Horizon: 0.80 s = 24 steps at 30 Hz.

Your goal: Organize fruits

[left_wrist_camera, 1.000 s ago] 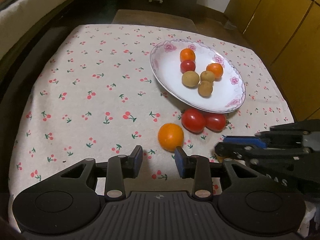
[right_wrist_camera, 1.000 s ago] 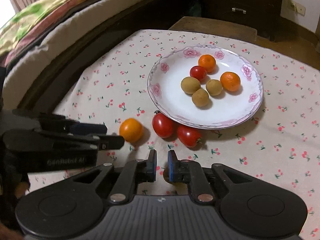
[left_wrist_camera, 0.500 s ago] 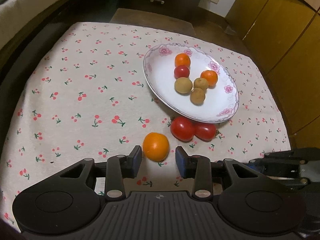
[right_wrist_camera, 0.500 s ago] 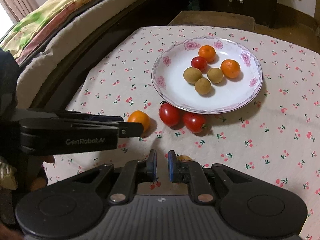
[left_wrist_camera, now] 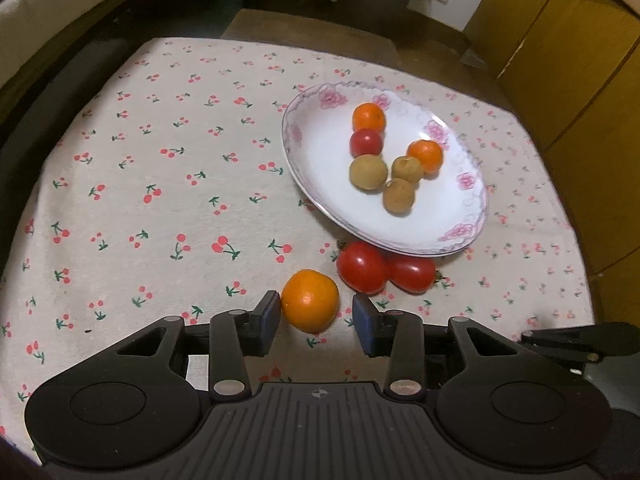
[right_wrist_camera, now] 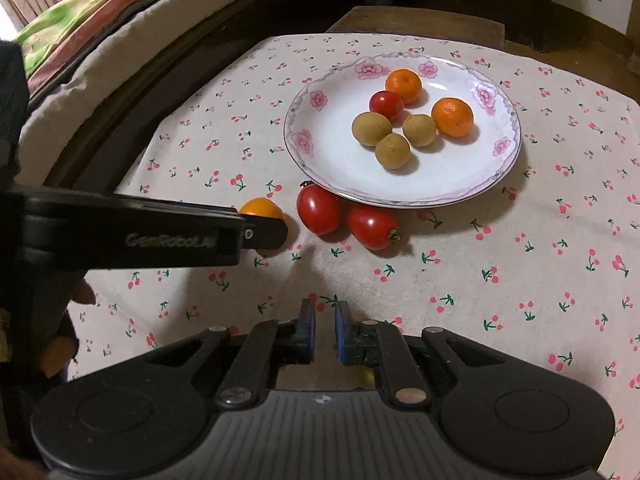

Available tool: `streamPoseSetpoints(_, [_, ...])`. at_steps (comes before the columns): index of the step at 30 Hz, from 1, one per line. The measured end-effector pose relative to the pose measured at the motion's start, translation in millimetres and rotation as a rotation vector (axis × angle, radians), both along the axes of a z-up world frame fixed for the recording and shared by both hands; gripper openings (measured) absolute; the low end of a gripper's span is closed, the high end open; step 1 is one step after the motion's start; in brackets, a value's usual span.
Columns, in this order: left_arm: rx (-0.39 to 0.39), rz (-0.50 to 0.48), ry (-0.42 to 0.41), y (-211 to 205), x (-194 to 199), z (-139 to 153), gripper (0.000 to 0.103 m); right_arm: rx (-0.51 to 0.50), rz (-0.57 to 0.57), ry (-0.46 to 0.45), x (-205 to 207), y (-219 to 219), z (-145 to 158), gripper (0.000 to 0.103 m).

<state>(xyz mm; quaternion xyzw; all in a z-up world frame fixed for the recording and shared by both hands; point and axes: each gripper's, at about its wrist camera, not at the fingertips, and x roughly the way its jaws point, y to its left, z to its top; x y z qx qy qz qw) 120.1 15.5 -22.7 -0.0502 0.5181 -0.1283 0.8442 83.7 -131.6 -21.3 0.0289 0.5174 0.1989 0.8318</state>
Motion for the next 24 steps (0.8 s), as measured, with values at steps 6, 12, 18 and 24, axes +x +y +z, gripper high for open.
streamPoseSetpoints(6, [0.017,0.034,0.015,-8,7,-7,0.048,0.056,-0.033,0.013,-4,-18,-2,0.013])
streamPoseSetpoints(12, [0.083,0.054,0.001,-19,10,-7,0.042,0.112,-0.079,-0.027,-10,-44,13,0.014])
streamPoseSetpoints(18, [0.127,0.034,-0.001,-26,1,-5,0.041,0.098,-0.079,-0.014,-16,-46,12,0.016])
streamPoseSetpoints(24, [0.134,0.035,-0.013,-23,-20,10,0.042,0.068,-0.072,-0.015,-22,-43,12,0.018])
